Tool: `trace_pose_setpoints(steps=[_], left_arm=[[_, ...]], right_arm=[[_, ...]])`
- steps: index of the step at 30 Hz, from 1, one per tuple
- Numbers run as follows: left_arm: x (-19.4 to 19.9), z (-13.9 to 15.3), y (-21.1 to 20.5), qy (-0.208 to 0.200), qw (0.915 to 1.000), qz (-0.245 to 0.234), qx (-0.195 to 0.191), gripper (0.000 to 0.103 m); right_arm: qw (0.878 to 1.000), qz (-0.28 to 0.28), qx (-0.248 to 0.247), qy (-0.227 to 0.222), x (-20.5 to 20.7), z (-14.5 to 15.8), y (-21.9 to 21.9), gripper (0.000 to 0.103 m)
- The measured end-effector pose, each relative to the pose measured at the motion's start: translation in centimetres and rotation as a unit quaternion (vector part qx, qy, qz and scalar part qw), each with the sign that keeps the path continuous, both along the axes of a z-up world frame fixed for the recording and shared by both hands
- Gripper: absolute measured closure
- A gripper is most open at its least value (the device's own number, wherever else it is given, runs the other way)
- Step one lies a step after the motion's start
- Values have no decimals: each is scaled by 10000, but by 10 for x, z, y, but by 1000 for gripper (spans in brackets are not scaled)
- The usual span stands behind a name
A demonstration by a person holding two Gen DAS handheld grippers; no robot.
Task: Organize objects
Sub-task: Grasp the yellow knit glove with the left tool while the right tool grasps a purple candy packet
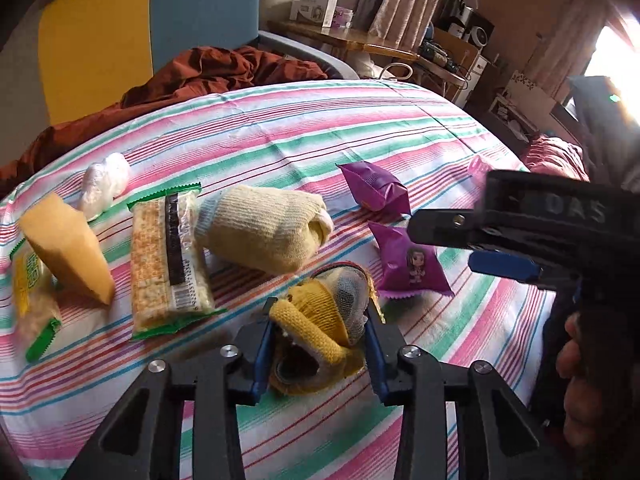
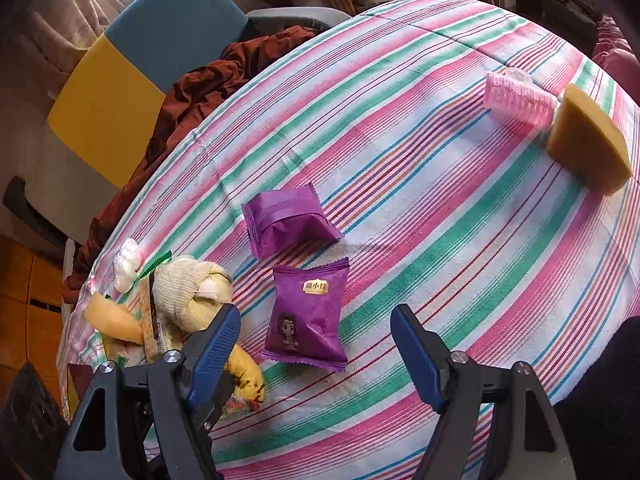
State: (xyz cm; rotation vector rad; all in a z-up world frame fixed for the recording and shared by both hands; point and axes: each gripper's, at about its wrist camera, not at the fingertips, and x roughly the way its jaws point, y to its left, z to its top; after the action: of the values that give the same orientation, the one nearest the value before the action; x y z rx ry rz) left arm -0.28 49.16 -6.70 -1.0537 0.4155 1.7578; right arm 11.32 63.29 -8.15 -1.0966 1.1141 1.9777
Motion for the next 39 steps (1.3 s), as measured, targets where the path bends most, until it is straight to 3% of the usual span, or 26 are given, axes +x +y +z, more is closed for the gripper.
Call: trace_pose_setpoints(steps=[3,8,13,20,29,31,33,36,39], left_arm=[[7,-1,-32,58,9999,-42,136,65],[6,-5,-101,-62,9982,348,488,65],[7,-9,-151,-130,9966,496,640,54],[-3,-22,-148,-545,9933,706,729,50],[-11,-25,-127,-567,9946,698,510,45],[-9,-25,-124,-468,9958,654,439,44],[-7,-26,-124,-385,9961,653,460,44],[-3,-27,-127,-287,9958,649,573,44],[-2,-27,-130,-235,9957,645,626,47]], right_arm=[[9997,119,72,-200,-6,-3,-3,31],[9982,325,57,-497,-14,-12,-7,37],[9972,374,123,-640,-18,-16,-7,39],[9962,420,260,-717,-21,-17,-7,38],[9968,461,233,-604,-19,-18,-6,38],[9957,526,322,-693,-20,-18,-8,41],[9931,581,494,-887,-21,-18,-10,57],[9911,746,575,-939,-22,-17,-15,59],[9863,1282,557,-879,-33,-17,-30,61]])
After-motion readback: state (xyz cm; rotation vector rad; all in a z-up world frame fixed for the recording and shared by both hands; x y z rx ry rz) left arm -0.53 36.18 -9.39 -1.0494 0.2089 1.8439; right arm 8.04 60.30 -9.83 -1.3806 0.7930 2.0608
